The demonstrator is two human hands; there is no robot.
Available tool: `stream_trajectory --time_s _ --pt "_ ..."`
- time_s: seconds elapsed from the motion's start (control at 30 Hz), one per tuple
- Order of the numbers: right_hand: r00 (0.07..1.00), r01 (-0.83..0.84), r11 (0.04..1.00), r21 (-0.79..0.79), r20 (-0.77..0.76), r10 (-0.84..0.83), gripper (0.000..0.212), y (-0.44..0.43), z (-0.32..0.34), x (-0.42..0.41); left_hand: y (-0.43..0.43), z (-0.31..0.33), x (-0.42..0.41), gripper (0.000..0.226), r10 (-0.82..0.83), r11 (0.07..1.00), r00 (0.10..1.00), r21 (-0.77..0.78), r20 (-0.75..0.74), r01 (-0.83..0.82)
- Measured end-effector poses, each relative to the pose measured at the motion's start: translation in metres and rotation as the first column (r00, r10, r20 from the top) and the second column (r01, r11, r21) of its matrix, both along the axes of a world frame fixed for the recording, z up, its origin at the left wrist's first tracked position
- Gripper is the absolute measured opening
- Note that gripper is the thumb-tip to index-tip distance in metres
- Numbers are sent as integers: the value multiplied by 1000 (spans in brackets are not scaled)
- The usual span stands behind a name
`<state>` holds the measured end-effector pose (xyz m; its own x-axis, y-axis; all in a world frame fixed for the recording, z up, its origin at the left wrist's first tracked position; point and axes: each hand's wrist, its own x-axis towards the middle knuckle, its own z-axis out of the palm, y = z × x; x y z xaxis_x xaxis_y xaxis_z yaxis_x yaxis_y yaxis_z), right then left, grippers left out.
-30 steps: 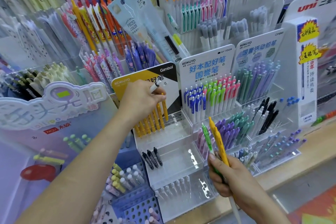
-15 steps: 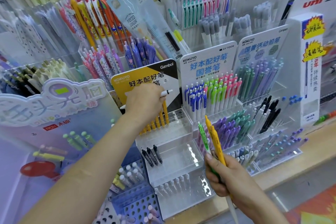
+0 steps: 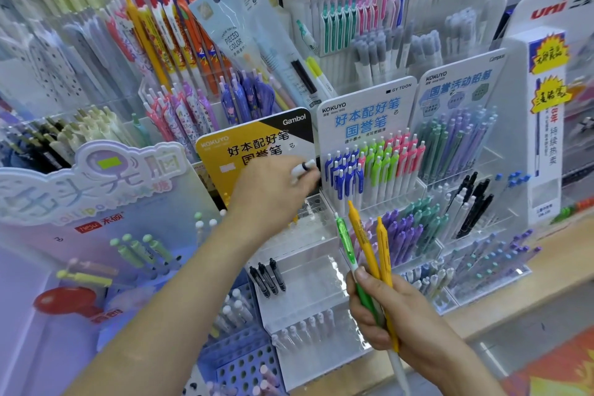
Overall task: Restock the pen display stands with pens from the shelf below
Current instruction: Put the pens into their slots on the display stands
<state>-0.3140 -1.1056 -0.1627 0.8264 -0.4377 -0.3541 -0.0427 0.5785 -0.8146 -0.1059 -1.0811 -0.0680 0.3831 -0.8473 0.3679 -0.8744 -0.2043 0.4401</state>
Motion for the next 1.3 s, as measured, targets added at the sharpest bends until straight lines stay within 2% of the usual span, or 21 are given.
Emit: stream_trajectory --time_s 0.07,0.13,0.2,0.27,0.43,0.6,0.77,0.87,0.97,1.1,1.17,1.23,1.3 --pt "1000 -3 999 -41 -19 3 29 0 1 1 4 1 -19 15 -75 988 947 102 -313 112" --pt "999 -7 997 -71 -34 5 30 0 2 2 4 -2 -29 16 -120 962 834 145 -539 232" --pt "999 -18 995 -101 -45 13 30 0 3 2 5 -5 -28 15 -141 953 732 108 -666 282" --pt "999 -28 991 -134 -49 21 30 -1 2 1 7 -6 -25 12 -145 952 686 87 -713 292" --pt "998 -43 981 -189 -43 36 31 -5 2 3 11 -2 -20 14 -156 963 639 27 -753 268" --pt "998 -26 990 -140 -65 17 26 -10 -5 -4 20 19 -7 20 -173 985 636 -142 -752 100" --pt "983 177 976 125 28 -182 32 -12 -6 -5 31 34 16 22 -250 954 639 -298 -727 34" --pt "971 169 962 214 129 -199 43 -12 0 6 34 35 9 23 -276 955 637 -280 -720 98" --pt "954 86 945 315 246 -170 65 -11 8 17 32 30 -4 24 -313 950 640 -238 -701 204" --pt "945 58 955 291 293 -146 48 -11 10 23 31 28 -9 24 -298 954 654 -200 -695 222" --pt "939 117 959 258 284 -192 33 -11 9 23 30 27 -6 22 -258 966 689 -166 -677 198" --pt "937 210 957 200 239 -256 21 -12 10 24 28 26 -1 21 -195 980 761 -95 -619 174" --pt "935 264 955 136 207 -288 17 -14 11 25 27 28 1 23 -163 986 770 -74 -617 150"
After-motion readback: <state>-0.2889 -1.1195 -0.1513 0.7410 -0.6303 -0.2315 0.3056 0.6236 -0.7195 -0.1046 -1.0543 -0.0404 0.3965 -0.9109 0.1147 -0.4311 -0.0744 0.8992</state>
